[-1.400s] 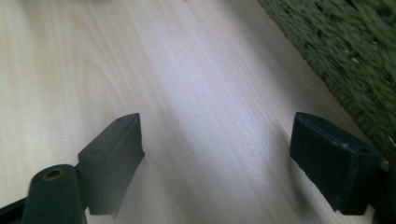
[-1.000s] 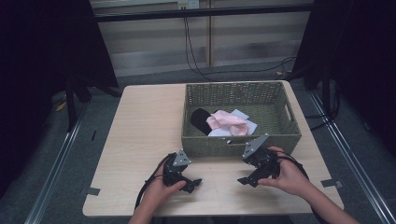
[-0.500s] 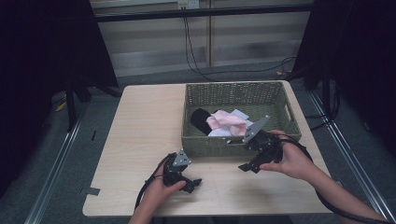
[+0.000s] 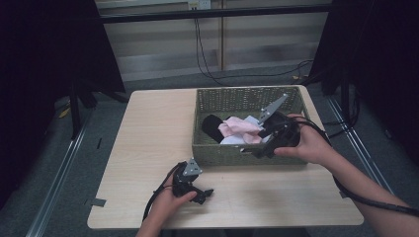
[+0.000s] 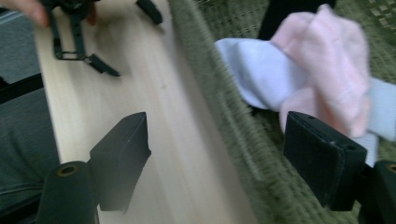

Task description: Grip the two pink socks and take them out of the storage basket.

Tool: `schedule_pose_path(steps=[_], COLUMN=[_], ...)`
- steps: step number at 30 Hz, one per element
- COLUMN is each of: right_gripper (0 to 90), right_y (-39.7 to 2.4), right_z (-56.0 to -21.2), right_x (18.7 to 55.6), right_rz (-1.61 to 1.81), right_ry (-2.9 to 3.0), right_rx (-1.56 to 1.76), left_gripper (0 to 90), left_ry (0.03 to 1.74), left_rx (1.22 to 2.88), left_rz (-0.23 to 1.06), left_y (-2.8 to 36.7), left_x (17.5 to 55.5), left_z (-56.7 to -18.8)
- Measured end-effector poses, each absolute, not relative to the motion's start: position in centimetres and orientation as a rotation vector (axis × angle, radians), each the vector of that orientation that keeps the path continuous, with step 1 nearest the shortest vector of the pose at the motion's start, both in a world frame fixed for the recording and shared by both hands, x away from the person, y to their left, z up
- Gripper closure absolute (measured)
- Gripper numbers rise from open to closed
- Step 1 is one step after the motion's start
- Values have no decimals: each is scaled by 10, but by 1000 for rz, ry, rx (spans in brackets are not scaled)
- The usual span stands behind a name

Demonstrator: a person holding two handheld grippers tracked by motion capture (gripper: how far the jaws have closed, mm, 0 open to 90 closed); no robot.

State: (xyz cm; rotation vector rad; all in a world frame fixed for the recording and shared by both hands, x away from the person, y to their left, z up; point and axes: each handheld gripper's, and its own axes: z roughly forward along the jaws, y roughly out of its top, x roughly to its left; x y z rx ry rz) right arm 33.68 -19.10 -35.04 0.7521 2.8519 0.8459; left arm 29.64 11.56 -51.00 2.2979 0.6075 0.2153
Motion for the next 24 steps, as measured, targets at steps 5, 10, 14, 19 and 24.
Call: schedule_pose_path(steps=[5,10,14,19,24], right_gripper=[225,230,233,238,252], right_y=[-192,-190,-192,-194,-193], right_z=[-348,-355,-362,-371,-391], right_x=[357,386,405,420,437], right_rz=[874,849,828,791,763], right_ry=[2821,2782,2771,2743,2725], right_rx=[831,914,988,1031,1099], left_gripper=[0,0,0,0,0], left_ry=[619,617,616,615,615], left_rx=[2285,2288,2289,2289,2289], left_rz=[213,214,210,209,209], left_y=[115,115,115,115,115], left_x=[296,296,296,296,296], left_z=[-510,-510,-510,-510,-510])
